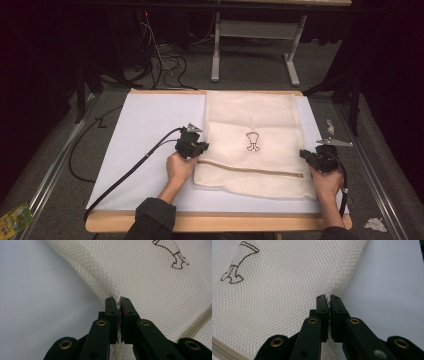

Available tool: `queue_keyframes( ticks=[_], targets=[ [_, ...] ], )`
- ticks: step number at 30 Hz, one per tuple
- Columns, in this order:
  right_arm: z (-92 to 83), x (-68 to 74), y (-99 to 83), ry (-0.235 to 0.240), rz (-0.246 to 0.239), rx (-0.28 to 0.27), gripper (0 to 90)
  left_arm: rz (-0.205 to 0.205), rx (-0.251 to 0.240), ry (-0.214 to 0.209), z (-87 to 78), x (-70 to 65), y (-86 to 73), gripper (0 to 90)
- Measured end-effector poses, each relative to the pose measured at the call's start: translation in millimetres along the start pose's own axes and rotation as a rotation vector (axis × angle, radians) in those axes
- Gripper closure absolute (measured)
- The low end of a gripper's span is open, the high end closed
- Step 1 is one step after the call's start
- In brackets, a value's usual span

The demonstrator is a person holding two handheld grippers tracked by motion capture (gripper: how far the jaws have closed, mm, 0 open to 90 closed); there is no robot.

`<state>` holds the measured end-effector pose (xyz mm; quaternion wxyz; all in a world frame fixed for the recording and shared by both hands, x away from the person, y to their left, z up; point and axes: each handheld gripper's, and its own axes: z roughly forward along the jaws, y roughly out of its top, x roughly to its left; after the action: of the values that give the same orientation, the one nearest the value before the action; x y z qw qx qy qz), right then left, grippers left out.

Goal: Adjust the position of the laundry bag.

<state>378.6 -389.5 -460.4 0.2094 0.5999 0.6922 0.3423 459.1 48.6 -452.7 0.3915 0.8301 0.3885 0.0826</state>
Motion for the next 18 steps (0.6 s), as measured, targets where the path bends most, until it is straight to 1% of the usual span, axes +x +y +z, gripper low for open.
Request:
queue_keyframes(
  ticks=[2, 5, 7, 8, 9, 10, 12, 15, 18],
  targets=[
    [0.4, 2.3, 0.2, 0.004, -0.002, -0.003, 87.9, -0.002, -0.006, 0.000, -2.1, 2.5, -0.5, 86.1],
    [0.9, 5.8, 1.3, 0.017, -0.005, -0.002, 87.9, -0.016, -0.018, 0.000, -7.7, 7.0, -1.2, 86.1],
    [0.7, 10.8, 5.0, 0.024, -0.019, -0.001, 87.9, -0.019, -0.031, 0.006, -14.0, 10.7, -2.3, 86.1],
    [0.7, 10.8, 5.0, 0.024, -0.019, -0.001, 87.9, -0.019, -0.031, 0.006, -14.0, 10.7, -2.3, 86.2],
    [2.1, 15.2, 7.8, 0.028, -0.032, 0.000, 87.9, -0.019, -0.035, 0.014, -17.5, 13.4, -3.5, 86.2],
    [2.1, 15.2, 7.8, 0.028, -0.032, 0.000, 87.9, -0.019, -0.035, 0.014, -17.5, 13.4, -3.5, 86.2],
    [3.5, 19.7, 10.3, 0.033, -0.044, -0.001, 87.9, -0.023, -0.038, 0.020, -21.1, 16.7, -4.9, 86.2],
    [5.3, 24.6, 12.3, 0.046, -0.045, -0.006, 87.9, -0.030, -0.042, 0.023, -26.4, 21.8, -7.3, 86.2],
    [8.8, 29.4, 13.0, 0.059, -0.049, 0.000, 87.9, -0.027, -0.048, 0.032, -32.8, 25.2, -8.7, 86.2]
  ],
)
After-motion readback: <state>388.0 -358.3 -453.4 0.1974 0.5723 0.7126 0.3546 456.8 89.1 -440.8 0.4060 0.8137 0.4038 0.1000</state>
